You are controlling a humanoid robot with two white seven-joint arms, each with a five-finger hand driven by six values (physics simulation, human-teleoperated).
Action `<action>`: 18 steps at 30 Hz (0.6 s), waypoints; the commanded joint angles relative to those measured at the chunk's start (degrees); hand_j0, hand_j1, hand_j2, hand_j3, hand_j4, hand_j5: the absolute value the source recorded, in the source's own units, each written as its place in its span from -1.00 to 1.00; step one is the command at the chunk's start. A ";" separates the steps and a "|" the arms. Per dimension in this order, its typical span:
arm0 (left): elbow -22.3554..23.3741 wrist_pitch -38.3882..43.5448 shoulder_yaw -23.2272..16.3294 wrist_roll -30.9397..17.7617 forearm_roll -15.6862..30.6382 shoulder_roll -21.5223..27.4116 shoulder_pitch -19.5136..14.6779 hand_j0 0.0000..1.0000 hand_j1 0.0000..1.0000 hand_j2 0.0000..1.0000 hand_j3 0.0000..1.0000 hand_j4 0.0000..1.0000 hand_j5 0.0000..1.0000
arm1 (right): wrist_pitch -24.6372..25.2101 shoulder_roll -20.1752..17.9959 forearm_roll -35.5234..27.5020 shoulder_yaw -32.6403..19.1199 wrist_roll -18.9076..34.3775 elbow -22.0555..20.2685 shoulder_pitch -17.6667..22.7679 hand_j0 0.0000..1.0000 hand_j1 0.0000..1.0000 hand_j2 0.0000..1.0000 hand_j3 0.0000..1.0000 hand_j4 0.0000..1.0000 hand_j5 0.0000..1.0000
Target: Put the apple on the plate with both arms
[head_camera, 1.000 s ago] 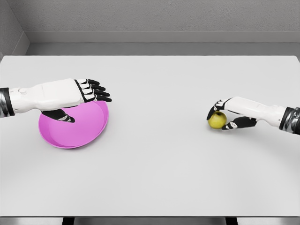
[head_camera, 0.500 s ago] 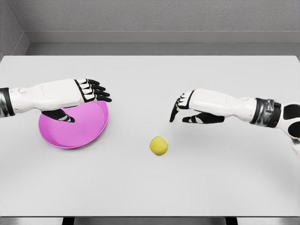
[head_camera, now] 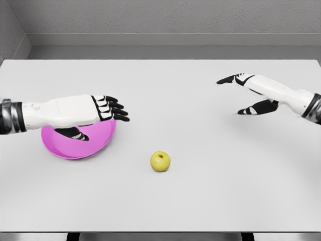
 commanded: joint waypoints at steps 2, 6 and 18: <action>-0.86 0.07 -3.48 -4.25 0.32 -5.48 -0.61 1.00 1.00 1.00 1.00 1.00 1.00 | 0.16 -2.05 -0.33 -3.10 -0.02 2.71 0.09 1.00 1.00 1.00 1.00 1.00 1.00; -1.48 0.07 -4.27 -4.43 0.49 -11.81 -2.02 1.00 1.00 1.00 1.00 1.00 1.00 | 0.16 -2.57 -0.16 -3.53 -0.02 2.63 0.09 1.00 1.00 1.00 1.00 1.00 1.00; -1.83 0.07 -5.77 -6.01 -10.67 -18.58 -2.20 1.00 1.00 1.00 1.00 1.00 1.00 | 0.16 -2.75 2.83 -4.77 -0.02 2.27 0.18 1.00 1.00 1.00 1.00 1.00 1.00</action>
